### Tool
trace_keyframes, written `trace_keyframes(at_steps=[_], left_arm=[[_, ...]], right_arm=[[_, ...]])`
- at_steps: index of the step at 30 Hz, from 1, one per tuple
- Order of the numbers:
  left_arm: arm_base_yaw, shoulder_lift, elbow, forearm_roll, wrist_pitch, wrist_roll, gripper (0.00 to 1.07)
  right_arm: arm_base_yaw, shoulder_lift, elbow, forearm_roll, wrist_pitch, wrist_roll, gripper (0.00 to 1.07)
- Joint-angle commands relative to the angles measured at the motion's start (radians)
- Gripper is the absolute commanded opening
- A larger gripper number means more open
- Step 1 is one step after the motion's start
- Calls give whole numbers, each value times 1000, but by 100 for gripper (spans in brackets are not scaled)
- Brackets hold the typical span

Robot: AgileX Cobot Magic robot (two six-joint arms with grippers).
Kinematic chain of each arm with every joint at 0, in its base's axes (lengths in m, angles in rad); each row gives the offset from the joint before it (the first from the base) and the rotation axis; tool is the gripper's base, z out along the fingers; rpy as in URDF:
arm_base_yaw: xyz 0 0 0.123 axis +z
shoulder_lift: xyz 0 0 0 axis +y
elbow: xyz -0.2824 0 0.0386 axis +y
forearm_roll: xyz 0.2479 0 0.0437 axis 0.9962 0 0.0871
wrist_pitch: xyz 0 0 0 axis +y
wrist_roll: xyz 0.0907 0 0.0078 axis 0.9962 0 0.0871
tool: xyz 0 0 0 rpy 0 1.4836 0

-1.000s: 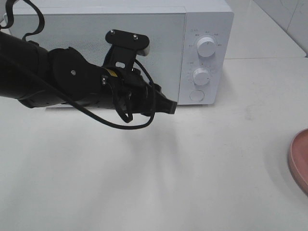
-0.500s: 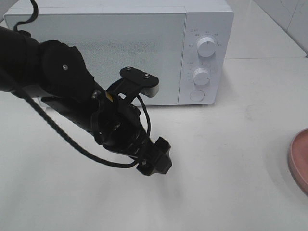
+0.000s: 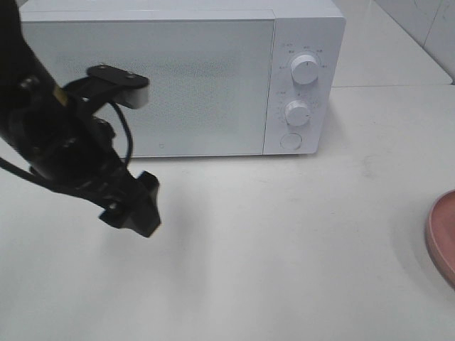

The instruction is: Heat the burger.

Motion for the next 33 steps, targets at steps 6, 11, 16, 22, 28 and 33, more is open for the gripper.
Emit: trace_keyframes(at_steps=[6, 11, 16, 22, 28, 33], left_arm=[[274, -99, 0, 0, 177, -11, 100], [420, -165, 2, 7, 237, -11, 100], [558, -254, 64, 14, 253, -26, 100], [612, -428, 194, 14, 231, -33, 100], [612, -601, 290, 21, 199, -28, 100], [612, -723, 349, 21, 176, -26, 100]], right_arm=[[-2, -28, 1, 3, -13, -13, 76], [-2, -28, 1, 3, -13, -13, 76], [-2, -28, 1, 3, -13, -13, 76], [-2, -28, 1, 3, -13, -13, 76], [-2, -28, 1, 3, -13, -13, 76], [-2, -28, 1, 3, -13, -13, 76]])
